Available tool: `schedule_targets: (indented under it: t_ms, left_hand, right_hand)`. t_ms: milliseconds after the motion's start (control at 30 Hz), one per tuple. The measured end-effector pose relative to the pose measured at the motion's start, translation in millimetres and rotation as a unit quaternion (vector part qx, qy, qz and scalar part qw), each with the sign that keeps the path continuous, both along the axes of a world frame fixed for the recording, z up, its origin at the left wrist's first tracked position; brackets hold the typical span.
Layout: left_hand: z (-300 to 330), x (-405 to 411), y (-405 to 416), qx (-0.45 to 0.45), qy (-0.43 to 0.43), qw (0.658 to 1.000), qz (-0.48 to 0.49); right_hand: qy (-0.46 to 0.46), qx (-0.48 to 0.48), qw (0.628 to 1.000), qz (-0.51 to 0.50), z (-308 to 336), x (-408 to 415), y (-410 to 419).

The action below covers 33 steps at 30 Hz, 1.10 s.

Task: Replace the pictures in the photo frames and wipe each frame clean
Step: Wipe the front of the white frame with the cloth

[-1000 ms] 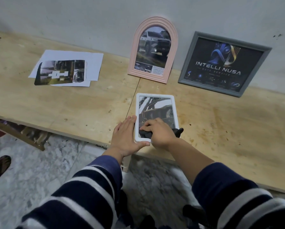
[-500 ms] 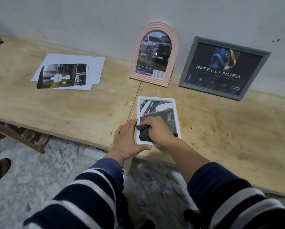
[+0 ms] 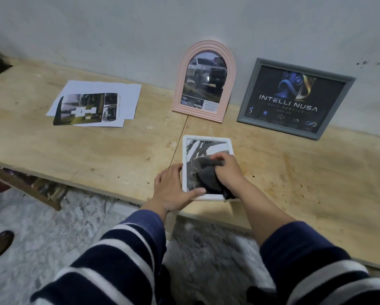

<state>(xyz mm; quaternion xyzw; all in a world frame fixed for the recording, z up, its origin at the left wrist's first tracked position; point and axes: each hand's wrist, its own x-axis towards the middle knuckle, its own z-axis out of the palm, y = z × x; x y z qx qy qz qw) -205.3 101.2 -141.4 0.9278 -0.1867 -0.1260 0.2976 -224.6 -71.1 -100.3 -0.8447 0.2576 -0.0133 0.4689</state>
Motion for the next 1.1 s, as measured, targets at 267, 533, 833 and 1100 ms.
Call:
schedule_targets:
  t_ms: [267,533,833,1100]
  left_hand:
    - [6,36,-31,0.02,-0.037,0.998,0.042]
    - [-18,36,-38,0.051,-0.044,0.995,0.073]
    - [-22,41,-37,0.032,-0.038,0.995,0.084]
    - [-21,41,-36,0.054,-0.052,0.994,0.073]
  right_hand:
    - [-0.05,-0.045,0.991,-0.116,11,47,-36]
    - [0.023,-0.188,0.98,-0.06,-24,86,-49]
    - [0.072,-0.315,0.946,0.005,-28,105,-47]
    - [0.031,-0.342,0.932,0.112,-17,108,-15]
